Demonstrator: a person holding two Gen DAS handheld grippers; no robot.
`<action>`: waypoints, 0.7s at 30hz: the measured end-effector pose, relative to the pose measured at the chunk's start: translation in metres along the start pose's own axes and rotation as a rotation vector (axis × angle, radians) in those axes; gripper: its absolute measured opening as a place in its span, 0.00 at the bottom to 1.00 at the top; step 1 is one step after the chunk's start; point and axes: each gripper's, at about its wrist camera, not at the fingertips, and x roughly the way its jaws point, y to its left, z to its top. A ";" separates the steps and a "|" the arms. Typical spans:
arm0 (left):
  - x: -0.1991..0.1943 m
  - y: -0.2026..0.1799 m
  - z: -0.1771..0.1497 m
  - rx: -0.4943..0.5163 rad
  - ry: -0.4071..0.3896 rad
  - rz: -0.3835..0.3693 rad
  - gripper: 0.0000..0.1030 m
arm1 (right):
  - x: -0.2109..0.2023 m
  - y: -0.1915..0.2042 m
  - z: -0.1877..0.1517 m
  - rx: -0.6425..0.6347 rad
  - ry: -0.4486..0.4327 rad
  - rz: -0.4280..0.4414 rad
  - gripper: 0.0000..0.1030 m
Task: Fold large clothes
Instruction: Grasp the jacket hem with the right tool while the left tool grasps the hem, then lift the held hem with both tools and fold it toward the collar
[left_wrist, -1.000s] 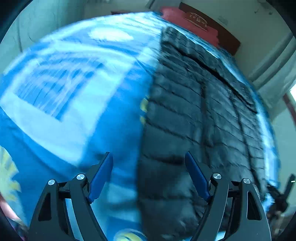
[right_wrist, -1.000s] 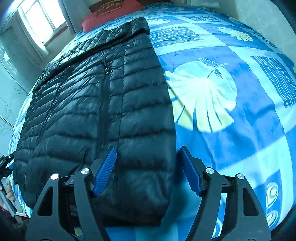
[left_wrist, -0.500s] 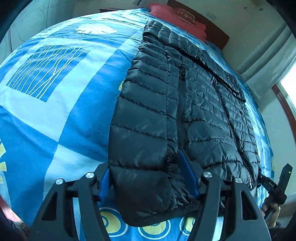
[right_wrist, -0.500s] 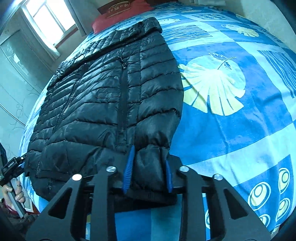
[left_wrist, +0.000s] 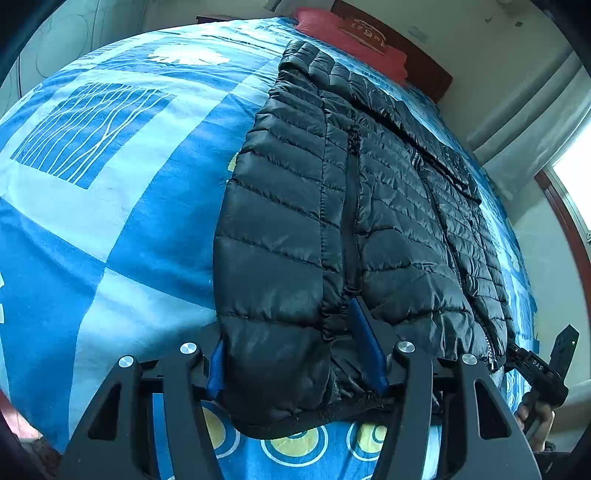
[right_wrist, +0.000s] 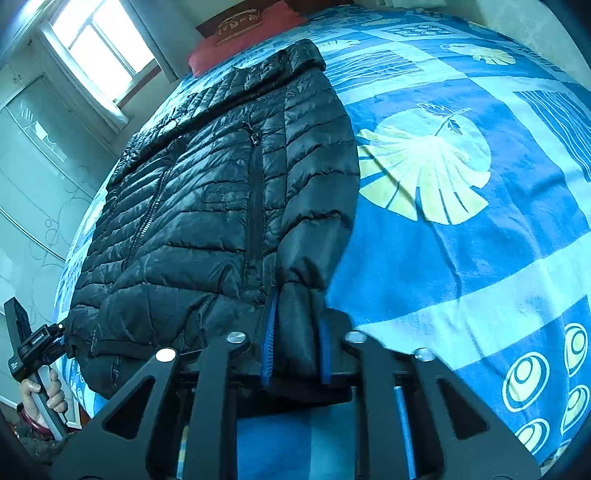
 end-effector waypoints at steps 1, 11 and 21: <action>-0.001 0.001 0.000 -0.006 0.002 -0.005 0.56 | -0.001 -0.002 -0.001 0.008 0.000 0.007 0.42; -0.006 0.006 -0.003 -0.017 -0.031 -0.036 0.22 | -0.007 -0.004 -0.011 0.032 -0.026 0.044 0.19; -0.051 -0.001 0.002 -0.036 -0.138 -0.121 0.13 | -0.052 -0.007 -0.005 0.104 -0.114 0.163 0.12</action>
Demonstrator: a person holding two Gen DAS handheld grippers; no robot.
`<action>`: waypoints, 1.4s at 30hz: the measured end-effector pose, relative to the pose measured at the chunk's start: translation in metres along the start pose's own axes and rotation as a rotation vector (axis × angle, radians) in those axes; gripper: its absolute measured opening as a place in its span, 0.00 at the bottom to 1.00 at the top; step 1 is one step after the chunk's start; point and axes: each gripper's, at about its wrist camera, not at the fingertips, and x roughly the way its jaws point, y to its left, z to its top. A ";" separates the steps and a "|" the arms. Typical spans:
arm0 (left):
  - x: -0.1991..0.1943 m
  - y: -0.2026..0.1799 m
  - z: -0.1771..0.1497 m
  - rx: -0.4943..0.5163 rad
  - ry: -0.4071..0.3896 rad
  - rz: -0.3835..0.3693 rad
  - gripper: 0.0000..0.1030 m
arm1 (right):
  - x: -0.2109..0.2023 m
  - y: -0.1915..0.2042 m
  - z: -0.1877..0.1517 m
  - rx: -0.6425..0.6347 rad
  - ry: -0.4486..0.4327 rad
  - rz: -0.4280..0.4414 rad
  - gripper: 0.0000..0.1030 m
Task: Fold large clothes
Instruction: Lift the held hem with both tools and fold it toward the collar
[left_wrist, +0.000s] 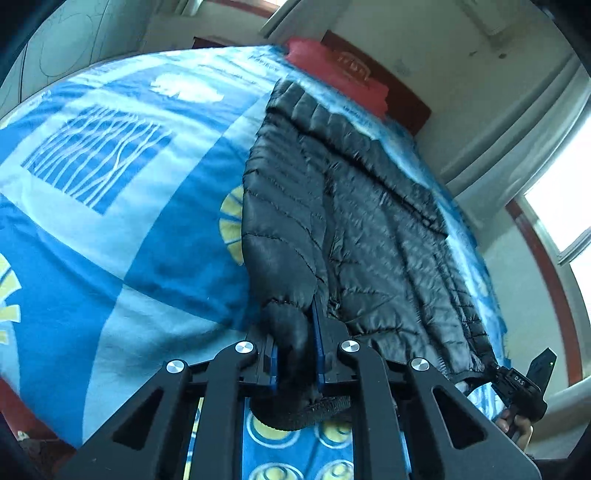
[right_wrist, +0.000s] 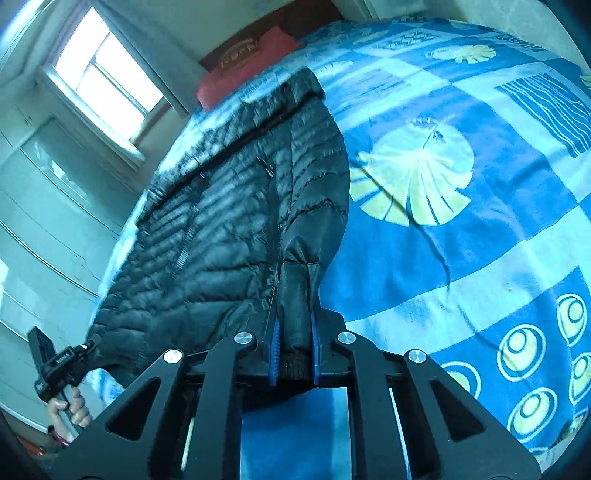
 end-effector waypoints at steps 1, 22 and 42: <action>-0.005 -0.001 0.001 -0.006 -0.005 -0.013 0.13 | -0.005 0.002 0.001 0.005 -0.005 0.012 0.12; -0.106 -0.039 0.010 -0.005 -0.118 -0.198 0.12 | -0.101 0.046 0.019 -0.012 -0.136 0.193 0.11; 0.062 -0.038 0.184 -0.009 -0.037 -0.140 0.13 | 0.080 0.062 0.206 0.004 -0.100 0.170 0.12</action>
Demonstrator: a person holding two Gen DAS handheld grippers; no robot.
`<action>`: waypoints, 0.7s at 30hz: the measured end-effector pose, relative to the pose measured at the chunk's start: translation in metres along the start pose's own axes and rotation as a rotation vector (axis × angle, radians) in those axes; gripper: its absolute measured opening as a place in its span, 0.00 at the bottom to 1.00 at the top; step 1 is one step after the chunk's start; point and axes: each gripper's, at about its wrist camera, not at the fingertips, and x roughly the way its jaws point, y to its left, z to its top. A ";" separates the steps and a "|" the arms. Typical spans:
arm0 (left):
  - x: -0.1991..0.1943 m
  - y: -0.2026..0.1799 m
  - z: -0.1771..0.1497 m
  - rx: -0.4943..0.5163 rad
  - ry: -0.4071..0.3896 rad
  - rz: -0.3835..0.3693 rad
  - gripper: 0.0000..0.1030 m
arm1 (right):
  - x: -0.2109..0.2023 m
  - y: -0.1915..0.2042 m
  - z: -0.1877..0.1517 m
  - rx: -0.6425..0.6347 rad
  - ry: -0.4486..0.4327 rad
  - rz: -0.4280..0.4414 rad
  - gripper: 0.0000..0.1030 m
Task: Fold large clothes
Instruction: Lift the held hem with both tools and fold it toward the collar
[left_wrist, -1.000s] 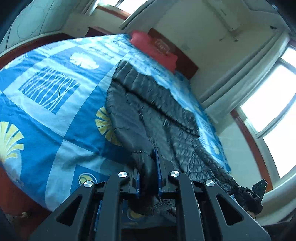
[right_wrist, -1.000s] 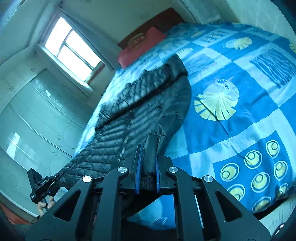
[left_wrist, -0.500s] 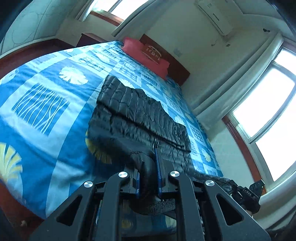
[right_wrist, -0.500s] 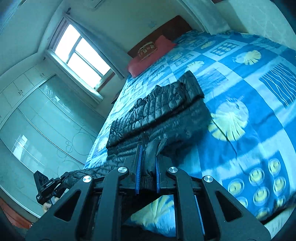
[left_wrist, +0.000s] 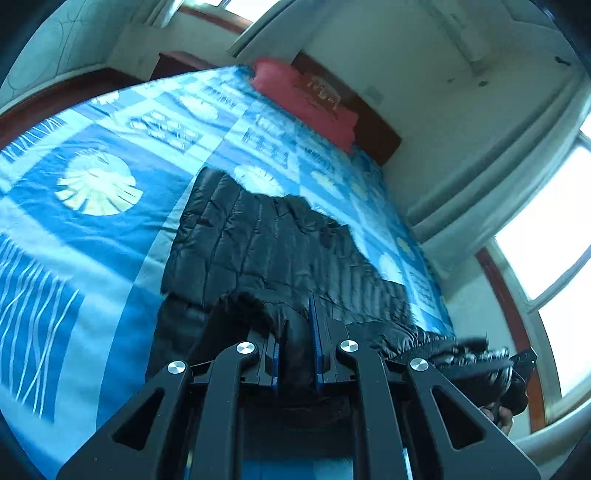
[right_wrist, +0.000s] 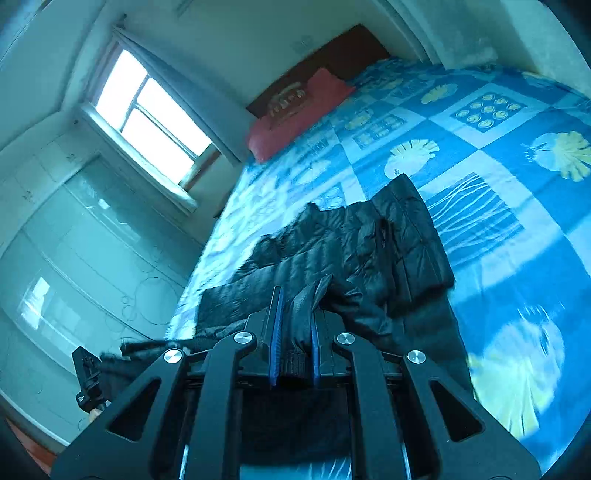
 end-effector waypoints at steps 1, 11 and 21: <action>0.012 0.004 0.005 -0.006 0.013 0.009 0.13 | 0.018 -0.006 0.006 0.011 0.013 -0.014 0.12; 0.100 0.032 0.014 0.039 0.119 0.130 0.16 | 0.116 -0.056 0.010 0.052 0.144 -0.151 0.13; 0.061 0.034 0.014 -0.048 0.100 0.020 0.51 | 0.074 -0.056 0.011 0.083 0.048 -0.091 0.65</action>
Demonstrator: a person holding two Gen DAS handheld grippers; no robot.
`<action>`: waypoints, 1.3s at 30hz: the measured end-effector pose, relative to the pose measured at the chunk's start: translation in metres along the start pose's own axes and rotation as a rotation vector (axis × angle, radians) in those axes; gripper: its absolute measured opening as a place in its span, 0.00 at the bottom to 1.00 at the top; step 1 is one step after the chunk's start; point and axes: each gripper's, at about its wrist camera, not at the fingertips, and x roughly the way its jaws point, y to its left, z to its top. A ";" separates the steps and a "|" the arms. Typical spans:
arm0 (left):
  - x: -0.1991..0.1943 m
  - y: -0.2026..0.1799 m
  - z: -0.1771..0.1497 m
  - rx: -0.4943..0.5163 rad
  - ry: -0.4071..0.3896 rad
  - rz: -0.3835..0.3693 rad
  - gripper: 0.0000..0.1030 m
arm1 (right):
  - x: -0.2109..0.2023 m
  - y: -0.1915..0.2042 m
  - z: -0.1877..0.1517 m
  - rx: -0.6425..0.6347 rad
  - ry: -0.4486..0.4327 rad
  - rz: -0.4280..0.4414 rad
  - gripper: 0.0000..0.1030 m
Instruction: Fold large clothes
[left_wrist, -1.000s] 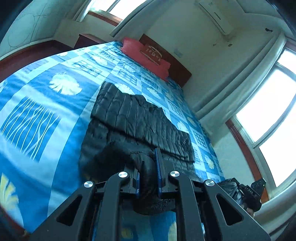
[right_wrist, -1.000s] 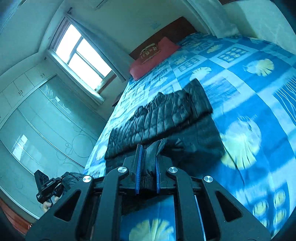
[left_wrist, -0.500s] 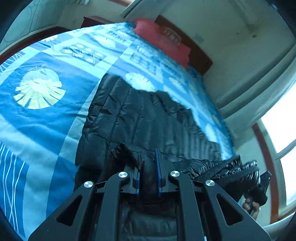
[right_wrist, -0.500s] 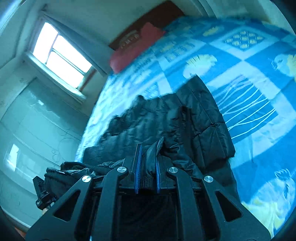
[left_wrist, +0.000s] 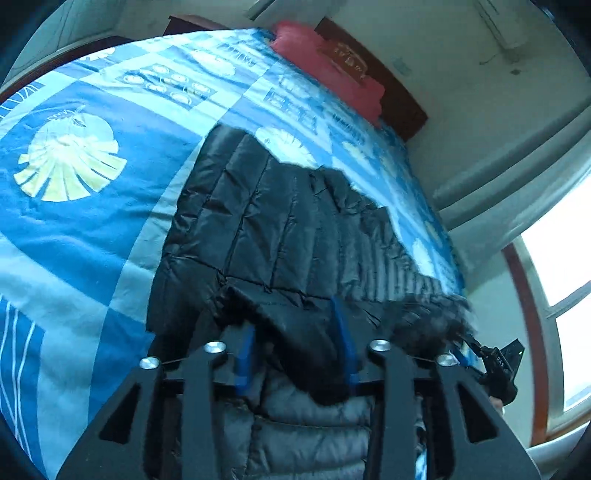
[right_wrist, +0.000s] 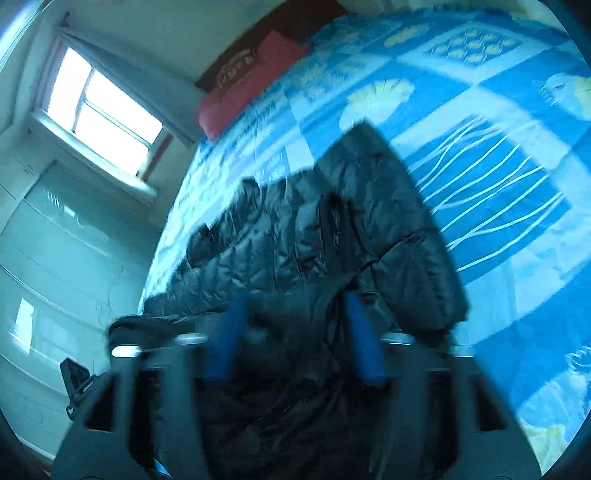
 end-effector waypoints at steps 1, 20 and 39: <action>-0.007 -0.001 0.000 -0.005 -0.018 -0.010 0.60 | -0.005 0.001 0.000 -0.006 -0.005 0.007 0.65; -0.044 0.004 -0.010 0.079 -0.099 0.102 0.76 | -0.049 0.001 -0.023 -0.097 -0.031 -0.042 0.65; 0.055 -0.017 0.037 0.362 0.052 0.175 0.75 | 0.072 0.007 0.031 -0.311 0.131 -0.146 0.67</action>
